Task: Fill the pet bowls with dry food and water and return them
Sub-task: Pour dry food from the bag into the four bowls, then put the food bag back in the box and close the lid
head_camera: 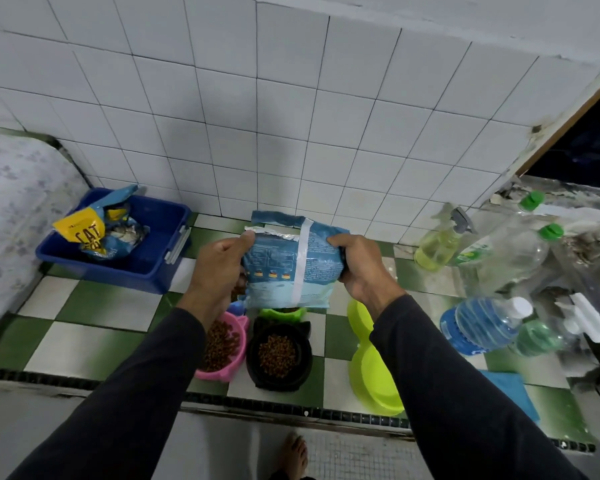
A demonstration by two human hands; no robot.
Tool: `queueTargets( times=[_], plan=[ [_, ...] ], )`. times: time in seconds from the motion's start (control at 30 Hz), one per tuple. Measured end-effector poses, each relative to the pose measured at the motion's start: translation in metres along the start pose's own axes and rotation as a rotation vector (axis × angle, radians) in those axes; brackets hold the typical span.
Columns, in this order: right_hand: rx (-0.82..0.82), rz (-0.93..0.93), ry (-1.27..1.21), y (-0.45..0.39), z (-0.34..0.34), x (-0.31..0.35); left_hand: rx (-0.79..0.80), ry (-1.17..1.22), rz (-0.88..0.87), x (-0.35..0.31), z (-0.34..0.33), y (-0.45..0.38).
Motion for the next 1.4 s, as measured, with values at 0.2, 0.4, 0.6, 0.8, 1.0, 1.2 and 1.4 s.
queueTargets(
  times=[0.2, 0.4, 0.6, 0.8, 1.0, 1.2, 1.4],
  plan=[
    [0.001, 0.002, 0.061, -0.011, -0.036, -0.003, -0.237, 0.261, 0.152, -0.002, 0.007, -0.018],
    [0.052, -0.023, 0.096, -0.020, -0.073, -0.016, -0.356, 0.354, 0.156, 0.001, 0.037, -0.031],
    [0.064, -0.050, 0.106, -0.024, -0.126, -0.038, -0.376, 0.391, 0.203, 0.007, 0.088, -0.053],
    [0.080, -0.123, 0.011, -0.022, -0.192, -0.065, -0.341, 0.409, 0.220, 0.000, 0.149, -0.090],
    [0.193, -0.267, -0.102, -0.015, -0.252, -0.096, -0.198, 0.282, 0.183, -0.022, 0.203, -0.144],
    [0.195, -0.246, -0.132, -0.013, -0.289, -0.124, -0.048, 0.136, 0.153, -0.026, 0.243, -0.187],
    [0.115, -0.179, -0.224, -0.018, -0.317, -0.152, 0.026, -0.064, 0.065, -0.026, 0.255, -0.227]
  ],
)
Point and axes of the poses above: each hand's wrist, its own y-axis away from the middle knuckle, its own z-axis out of the back of the hand, x = y × z, the point moved 2 cm from there along -y, towards the middle knuckle, and after that the axes turned 11 degrees about -y, right-handed, at the moved point
